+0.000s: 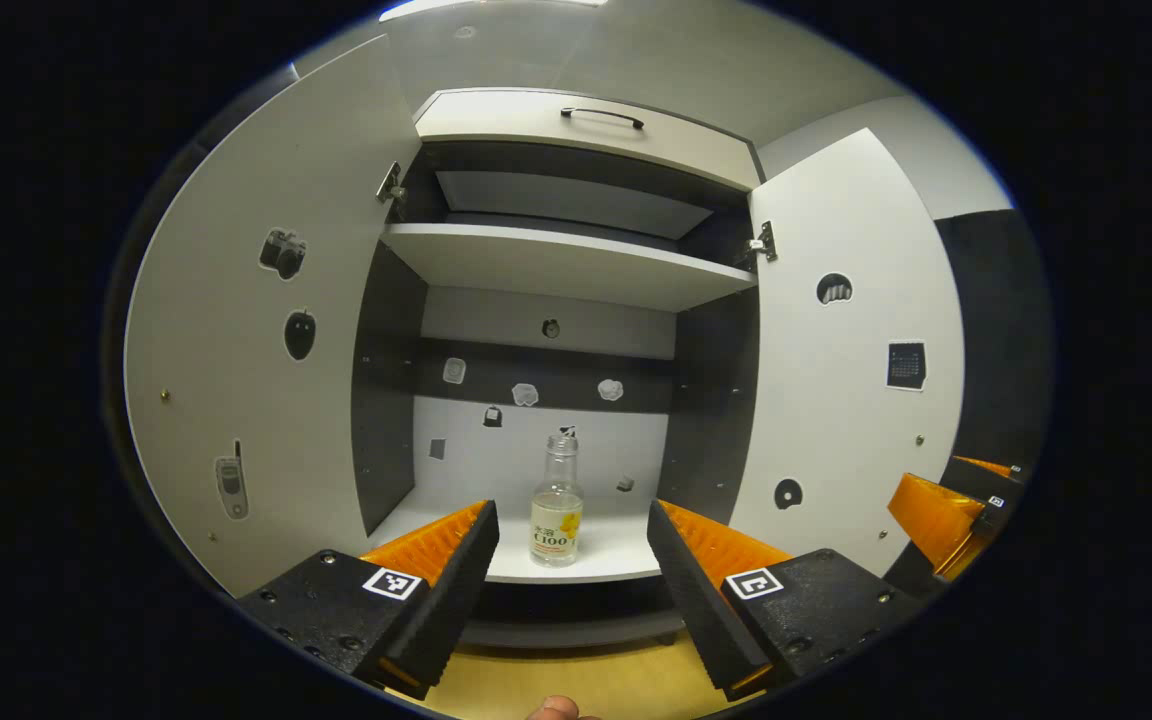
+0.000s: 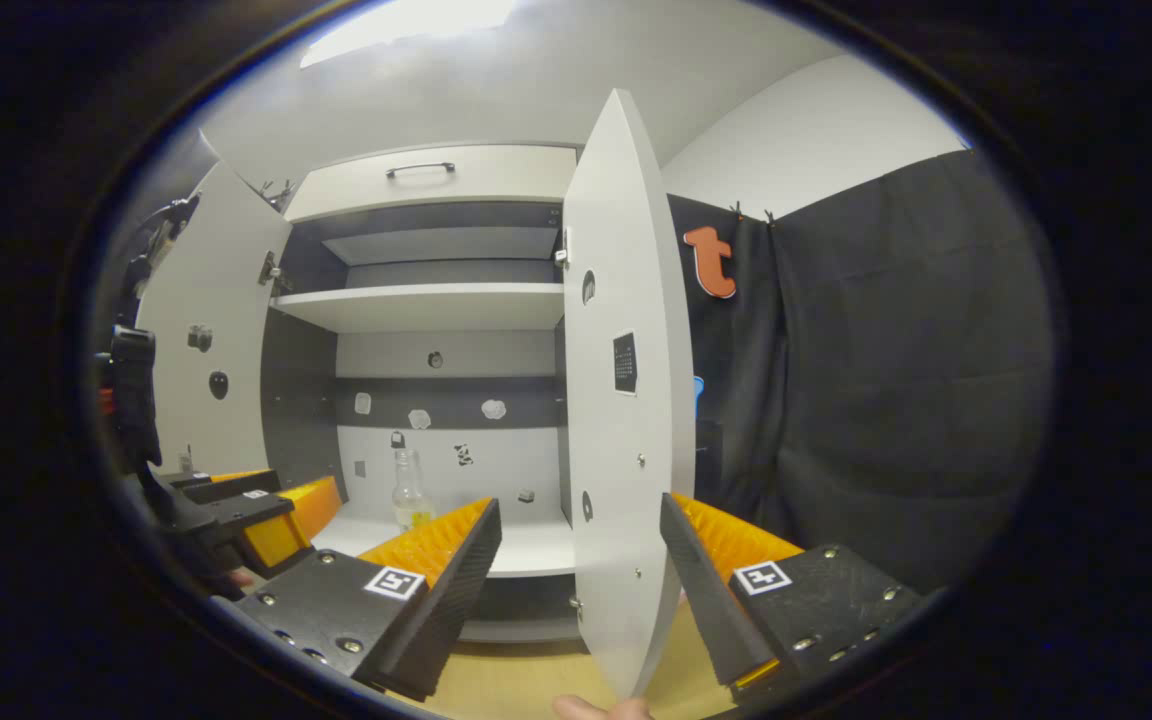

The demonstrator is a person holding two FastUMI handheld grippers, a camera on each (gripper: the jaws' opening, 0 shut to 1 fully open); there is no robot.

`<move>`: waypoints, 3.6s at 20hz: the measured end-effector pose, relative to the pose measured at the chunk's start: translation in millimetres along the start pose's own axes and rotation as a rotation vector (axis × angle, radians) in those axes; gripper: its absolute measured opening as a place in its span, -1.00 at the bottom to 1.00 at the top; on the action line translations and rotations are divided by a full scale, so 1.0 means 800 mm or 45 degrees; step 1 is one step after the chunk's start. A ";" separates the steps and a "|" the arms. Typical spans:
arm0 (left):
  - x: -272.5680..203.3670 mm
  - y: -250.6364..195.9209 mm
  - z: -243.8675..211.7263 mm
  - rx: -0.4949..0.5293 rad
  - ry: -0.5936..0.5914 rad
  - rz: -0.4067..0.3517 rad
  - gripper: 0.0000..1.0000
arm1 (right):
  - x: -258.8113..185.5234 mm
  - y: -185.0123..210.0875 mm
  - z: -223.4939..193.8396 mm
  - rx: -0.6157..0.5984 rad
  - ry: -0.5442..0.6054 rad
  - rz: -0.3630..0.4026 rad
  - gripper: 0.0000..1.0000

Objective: Grasp the bottle in the cabinet with the left hand and place it on the coaster, then close the right door with the right hand and the left door with the left hand.

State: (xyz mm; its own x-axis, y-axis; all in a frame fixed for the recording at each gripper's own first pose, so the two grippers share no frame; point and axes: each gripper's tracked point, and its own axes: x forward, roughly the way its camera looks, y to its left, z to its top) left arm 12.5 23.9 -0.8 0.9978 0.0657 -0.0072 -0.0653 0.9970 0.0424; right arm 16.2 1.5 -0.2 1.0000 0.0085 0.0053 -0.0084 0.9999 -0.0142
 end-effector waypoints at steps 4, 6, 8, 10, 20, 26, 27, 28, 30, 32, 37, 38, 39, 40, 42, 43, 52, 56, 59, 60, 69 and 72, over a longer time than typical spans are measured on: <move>0.009 0.009 0.005 0.012 -0.006 0.074 0.90 | 0.007 0.004 0.002 -0.006 -0.009 0.058 0.93; 0.015 0.010 0.010 0.008 -0.022 0.087 0.89 | 0.009 0.007 0.003 0.001 -0.017 0.088 0.93; 0.027 0.015 0.013 0.021 -0.033 0.104 0.89 | 0.009 0.007 0.004 0.008 -0.012 0.107 0.90; 0.040 0.014 0.011 0.015 -0.024 0.098 0.89 | 0.010 0.007 0.002 -0.003 -0.008 0.113 0.90; 0.152 0.022 -0.049 -0.013 0.133 0.059 0.89 | -0.014 -0.004 0.024 0.068 -0.051 0.101 0.93; 0.216 0.019 -0.085 0.016 0.203 0.046 0.90 | -0.021 -0.045 0.013 0.013 -0.029 -0.039 0.93; 0.225 0.018 -0.089 0.030 0.211 0.049 0.89 | -0.024 -0.050 0.013 0.007 -0.029 -0.058 0.90; 0.234 0.019 -0.092 0.038 0.214 0.057 0.89 | -0.025 -0.053 0.013 0.005 -0.032 -0.071 0.90; 0.252 0.016 -0.097 0.028 0.227 0.061 0.90 | -0.028 -0.059 0.014 0.006 -0.037 -0.090 0.90; 0.268 0.018 -0.102 0.024 0.242 0.073 0.89 | -0.028 -0.063 0.014 0.012 -0.038 -0.104 0.90; 0.289 0.022 -0.115 0.048 0.263 0.097 0.62 | -0.031 -0.073 0.018 0.021 -0.060 -0.130 0.93; 0.290 0.021 -0.115 0.055 0.269 0.089 0.61 | -0.033 -0.075 0.018 0.025 -0.061 -0.131 0.90; 0.290 0.021 -0.115 0.055 0.268 0.079 0.58 | -0.031 -0.076 0.018 0.027 -0.061 -0.132 0.90; 0.290 0.020 -0.114 0.054 0.264 0.068 0.55 | -0.030 -0.078 0.019 0.029 -0.060 -0.133 0.90; 0.290 0.016 -0.114 0.049 0.268 0.033 0.51 | -0.030 -0.081 0.018 0.035 -0.057 -0.129 0.90; 0.288 0.013 -0.115 0.041 0.268 0.010 0.48 | -0.032 -0.082 0.017 0.038 -0.057 -0.126 0.90; 0.228 -0.007 -0.086 -0.021 0.221 -0.145 0.46 | -0.040 -0.086 0.014 0.048 -0.051 -0.091 0.90; 0.186 -0.019 -0.070 -0.020 0.204 -0.226 0.46 | -0.044 -0.093 0.015 0.044 -0.049 -0.072 0.90; 0.150 -0.025 -0.068 -0.030 0.200 -0.280 0.46 | -0.046 -0.098 0.017 0.051 -0.051 -0.057 0.90; 0.138 -0.025 -0.072 -0.036 0.209 -0.291 0.46 | -0.047 -0.100 0.018 0.050 -0.050 -0.054 0.93; 0.036 -0.026 -0.169 -0.095 0.363 -0.390 0.46 | -0.044 -0.106 0.023 0.028 -0.045 -0.006 0.93; 0.004 -0.029 -0.218 -0.089 0.421 -0.416 0.46 | -0.040 -0.105 0.026 0.023 -0.049 0.008 0.93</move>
State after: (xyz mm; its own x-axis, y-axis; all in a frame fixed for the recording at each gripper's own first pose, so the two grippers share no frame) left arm 15.4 8.5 -176.0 0.9101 -0.2536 -0.3276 0.2399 0.9673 -0.0822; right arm -15.5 -82.6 21.3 0.9989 0.0148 0.0436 -0.0150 0.9999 0.0038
